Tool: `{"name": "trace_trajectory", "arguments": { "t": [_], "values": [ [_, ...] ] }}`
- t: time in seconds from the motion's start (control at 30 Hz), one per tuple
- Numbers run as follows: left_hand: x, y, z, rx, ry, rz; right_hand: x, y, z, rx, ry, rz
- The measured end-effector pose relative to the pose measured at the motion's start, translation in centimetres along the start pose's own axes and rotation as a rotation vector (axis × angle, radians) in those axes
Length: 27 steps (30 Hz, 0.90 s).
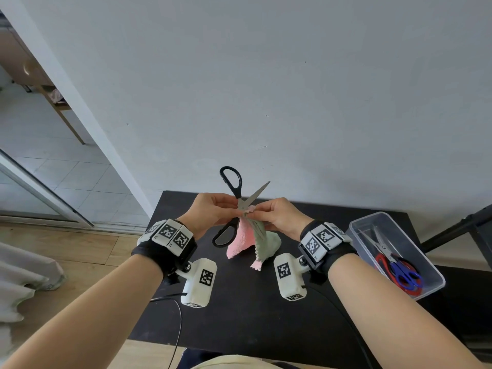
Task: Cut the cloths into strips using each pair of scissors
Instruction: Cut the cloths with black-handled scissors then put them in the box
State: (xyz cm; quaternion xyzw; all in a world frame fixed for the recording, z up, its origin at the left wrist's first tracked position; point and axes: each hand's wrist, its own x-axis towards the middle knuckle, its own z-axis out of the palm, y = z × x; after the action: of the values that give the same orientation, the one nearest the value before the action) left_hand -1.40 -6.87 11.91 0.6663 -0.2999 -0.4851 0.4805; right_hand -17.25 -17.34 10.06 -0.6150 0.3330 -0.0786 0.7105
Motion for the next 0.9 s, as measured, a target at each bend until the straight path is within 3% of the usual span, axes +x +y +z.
{"name": "trace_trajectory", "arguments": {
  "t": [0.53, 0.73, 0.9],
  "values": [
    [0.7, 0.3, 0.7, 0.021, 0.104, -0.018, 0.0, -0.1, -0.9, -0.087, -0.012, 0.039],
    [0.7, 0.5, 1.3, 0.009, 0.088, -0.024, 0.8, 0.5, -0.5, -0.118, 0.105, 0.016],
    [0.9, 0.6, 1.3, 0.003, 0.061, -0.051, 0.9, 0.4, -0.5, -0.105, 0.079, 0.026]
  ]
}}
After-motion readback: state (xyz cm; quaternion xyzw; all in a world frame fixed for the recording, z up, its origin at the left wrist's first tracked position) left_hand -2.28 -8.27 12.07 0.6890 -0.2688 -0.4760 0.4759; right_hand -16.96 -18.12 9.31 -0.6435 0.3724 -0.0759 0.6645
